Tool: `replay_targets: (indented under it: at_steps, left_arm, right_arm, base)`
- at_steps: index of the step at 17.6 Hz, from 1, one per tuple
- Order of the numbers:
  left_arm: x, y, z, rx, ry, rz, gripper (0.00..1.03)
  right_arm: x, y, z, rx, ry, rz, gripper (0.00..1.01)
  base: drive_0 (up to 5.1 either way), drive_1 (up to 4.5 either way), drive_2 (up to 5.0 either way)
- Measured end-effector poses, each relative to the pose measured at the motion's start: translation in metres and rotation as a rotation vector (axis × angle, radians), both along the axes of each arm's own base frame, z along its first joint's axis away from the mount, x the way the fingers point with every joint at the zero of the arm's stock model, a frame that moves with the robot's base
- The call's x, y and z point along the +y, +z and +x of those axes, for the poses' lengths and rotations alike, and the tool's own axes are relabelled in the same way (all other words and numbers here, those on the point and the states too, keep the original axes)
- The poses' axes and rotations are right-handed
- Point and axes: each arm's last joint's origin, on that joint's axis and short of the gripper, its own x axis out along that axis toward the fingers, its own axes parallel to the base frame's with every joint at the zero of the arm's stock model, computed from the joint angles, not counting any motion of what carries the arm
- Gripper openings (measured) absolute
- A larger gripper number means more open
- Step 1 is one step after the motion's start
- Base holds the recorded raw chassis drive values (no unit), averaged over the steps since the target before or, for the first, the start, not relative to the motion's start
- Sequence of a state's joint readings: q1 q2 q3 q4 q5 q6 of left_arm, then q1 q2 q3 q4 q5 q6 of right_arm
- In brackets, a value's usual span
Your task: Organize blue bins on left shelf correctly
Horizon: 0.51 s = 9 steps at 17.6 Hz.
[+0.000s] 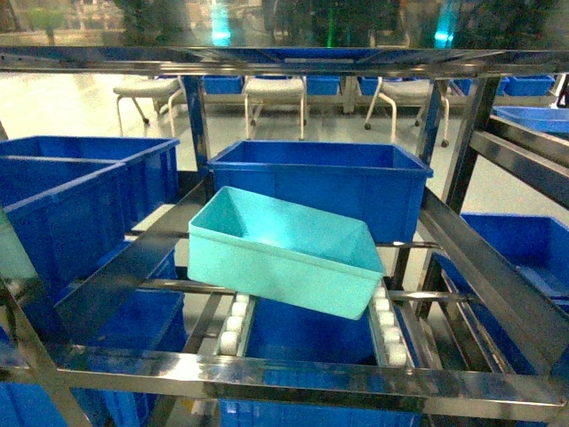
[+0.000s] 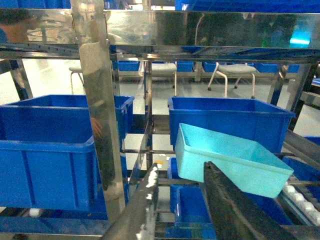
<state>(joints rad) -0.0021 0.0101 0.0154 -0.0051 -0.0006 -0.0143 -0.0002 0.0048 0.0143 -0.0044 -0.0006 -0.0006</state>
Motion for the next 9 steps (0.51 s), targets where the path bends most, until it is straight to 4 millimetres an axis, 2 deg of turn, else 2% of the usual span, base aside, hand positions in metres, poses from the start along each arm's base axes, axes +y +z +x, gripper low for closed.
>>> replay_targets:
  at_steps: [5, 6, 9]
  left_arm:
    - [0.0000, 0.0000, 0.0000, 0.000, 0.000, 0.000, 0.92]
    - [0.0000, 0.0000, 0.0000, 0.000, 0.000, 0.001, 0.98]
    - [0.0000, 0.0000, 0.0000, 0.000, 0.000, 0.001, 0.98]
  right_arm:
    - [0.0000, 0.0000, 0.0000, 0.000, 0.000, 0.000, 0.95]
    - [0.0000, 0.0000, 0.0000, 0.000, 0.000, 0.000, 0.98]
    - [0.0000, 0.0000, 0.0000, 0.000, 0.000, 0.000, 0.98]
  base:
    - [0.0, 0.00, 0.0]
    - [0.0, 0.00, 0.0]
    - [0.0, 0.00, 0.0]
